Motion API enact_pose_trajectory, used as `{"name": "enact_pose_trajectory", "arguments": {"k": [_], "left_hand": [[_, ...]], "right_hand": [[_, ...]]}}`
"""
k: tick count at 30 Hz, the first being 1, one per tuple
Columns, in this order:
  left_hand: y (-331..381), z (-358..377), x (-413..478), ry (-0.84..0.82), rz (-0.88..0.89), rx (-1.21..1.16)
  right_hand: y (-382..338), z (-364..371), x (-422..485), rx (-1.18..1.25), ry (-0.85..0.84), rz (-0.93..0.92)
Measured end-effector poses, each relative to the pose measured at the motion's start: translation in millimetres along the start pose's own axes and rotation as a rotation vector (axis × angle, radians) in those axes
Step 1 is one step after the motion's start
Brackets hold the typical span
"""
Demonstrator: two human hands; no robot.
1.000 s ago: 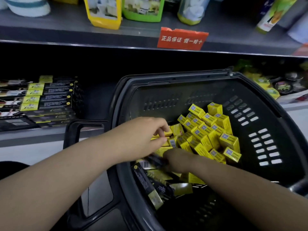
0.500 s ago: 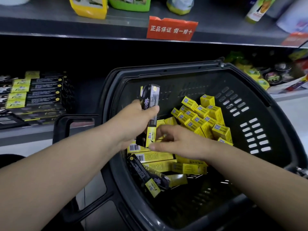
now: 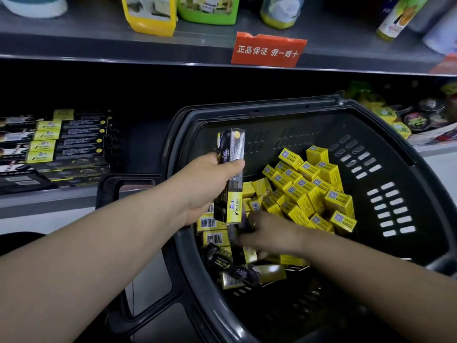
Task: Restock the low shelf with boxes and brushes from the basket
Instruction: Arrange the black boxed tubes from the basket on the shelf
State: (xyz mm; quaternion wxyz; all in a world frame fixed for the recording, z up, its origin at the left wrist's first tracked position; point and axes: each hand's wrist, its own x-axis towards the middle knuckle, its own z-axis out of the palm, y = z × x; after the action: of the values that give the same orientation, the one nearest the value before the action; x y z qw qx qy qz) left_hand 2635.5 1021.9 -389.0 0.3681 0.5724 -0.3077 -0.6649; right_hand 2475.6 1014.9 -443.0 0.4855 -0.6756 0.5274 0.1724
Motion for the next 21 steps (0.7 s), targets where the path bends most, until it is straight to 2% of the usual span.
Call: {"name": "enact_pose_trajectory", "arguments": {"k": [2,4,7,12,14,16,18,21], "left_hand": [[0.6,-1.2,-0.6,0.018,-0.007,0.022],[1.4,-1.7,-1.2,0.003,-0.014,0.061],[6.6,0.1,-5.1,-0.046,-0.001,0.064],[7.7,-4.1,-5.2,-0.03,0.041,0.074],[10.3,-7.6,-5.3,-0.007,0.07,0.045],[14.3,-11.7,-4.6,0.022,0.107,0.011],[17.1,-16.2,-3.9,0.046,0.127,0.008],[18.7,-18.6,-6.1,0.046,0.135,0.02]], "right_hand": [[-5.9,-22.9,-9.6,0.301,0.062,-0.055],[-14.5,-39.7,-19.4,0.444,0.067,-0.133],[-25.7,-49.4,-29.7,0.42,0.095,-0.245],[-24.6,-45.9,-31.0,0.456,0.173,-0.4],[-19.4,-47.2,-27.6,0.531,0.074,-0.415],[-12.4,-45.2,-19.2,0.536,-0.121,-0.35],[-5.8,-29.2,-4.2,0.284,-0.24,-0.23],[4.7,12.7,25.3,-0.403,-0.243,-0.092]]}}
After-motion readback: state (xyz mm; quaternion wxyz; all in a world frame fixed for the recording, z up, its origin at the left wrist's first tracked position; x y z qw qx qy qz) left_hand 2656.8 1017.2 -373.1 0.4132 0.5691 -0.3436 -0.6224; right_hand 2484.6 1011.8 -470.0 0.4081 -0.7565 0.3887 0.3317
